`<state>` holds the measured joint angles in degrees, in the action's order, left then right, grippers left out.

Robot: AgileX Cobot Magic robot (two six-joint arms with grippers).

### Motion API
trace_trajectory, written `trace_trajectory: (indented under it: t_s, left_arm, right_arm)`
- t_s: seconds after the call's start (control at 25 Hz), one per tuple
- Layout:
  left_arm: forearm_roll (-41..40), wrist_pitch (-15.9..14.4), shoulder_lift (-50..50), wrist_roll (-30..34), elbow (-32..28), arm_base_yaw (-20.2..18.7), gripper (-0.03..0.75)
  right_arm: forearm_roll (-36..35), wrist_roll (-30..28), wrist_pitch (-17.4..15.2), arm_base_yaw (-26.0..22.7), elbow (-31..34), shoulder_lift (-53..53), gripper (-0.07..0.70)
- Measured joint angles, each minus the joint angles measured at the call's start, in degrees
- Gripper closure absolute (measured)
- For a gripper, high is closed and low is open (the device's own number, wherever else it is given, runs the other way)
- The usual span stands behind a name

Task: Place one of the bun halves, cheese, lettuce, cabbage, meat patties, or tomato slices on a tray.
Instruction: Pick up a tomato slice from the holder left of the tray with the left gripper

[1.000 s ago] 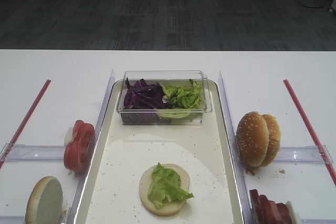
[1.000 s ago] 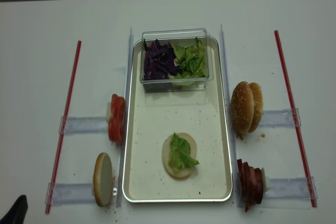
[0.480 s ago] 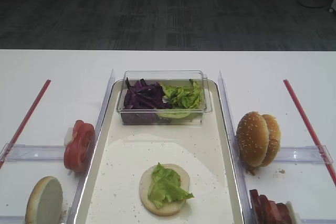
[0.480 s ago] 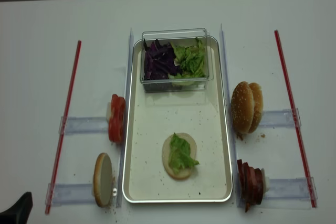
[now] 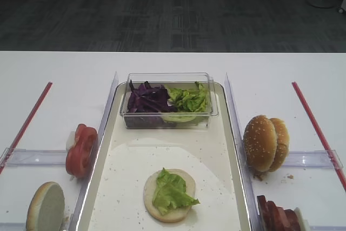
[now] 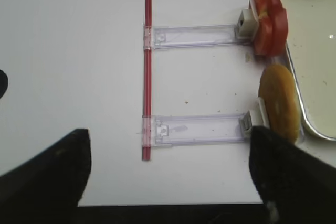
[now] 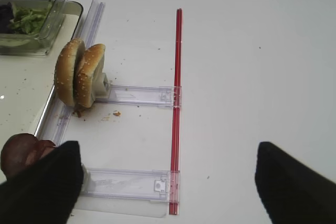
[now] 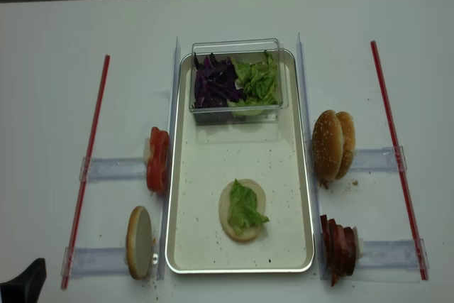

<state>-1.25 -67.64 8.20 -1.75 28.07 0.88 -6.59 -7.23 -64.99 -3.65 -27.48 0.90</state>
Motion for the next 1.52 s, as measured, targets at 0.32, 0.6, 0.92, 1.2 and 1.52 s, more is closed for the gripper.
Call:
trace_trajectory:
  t_s: [0.32,0.6,0.92,1.2,1.52]
  left_arm:
    - [0.09,-0.10,8.08,-0.59,0.10,0.00,0.151]
    - [0.09,0.00,20.16,-1.20,0.45,0.00,0.151]
    - [0.09,-2.21,34.19,-0.25,2.99,0.00,0.151]
    - [0.09,-1.68,39.09,-0.13,4.57,0.00,0.151]
    - [0.09,3.51,49.83,-0.13,10.28,0.00,0.151]
  right_arm:
    - [0.00,0.00,0.00,0.00,0.00,0.00,-0.045]
    - [0.00,0.00,0.00,0.00,0.00,0.00,-0.045]
    - [0.00,0.00,0.00,0.00,0.00,0.00,-0.045]
    - [0.00,0.00,0.00,0.00,0.00,0.00,-0.045]
    - [0.00,0.00,0.00,0.00,0.00,0.00,-0.045]
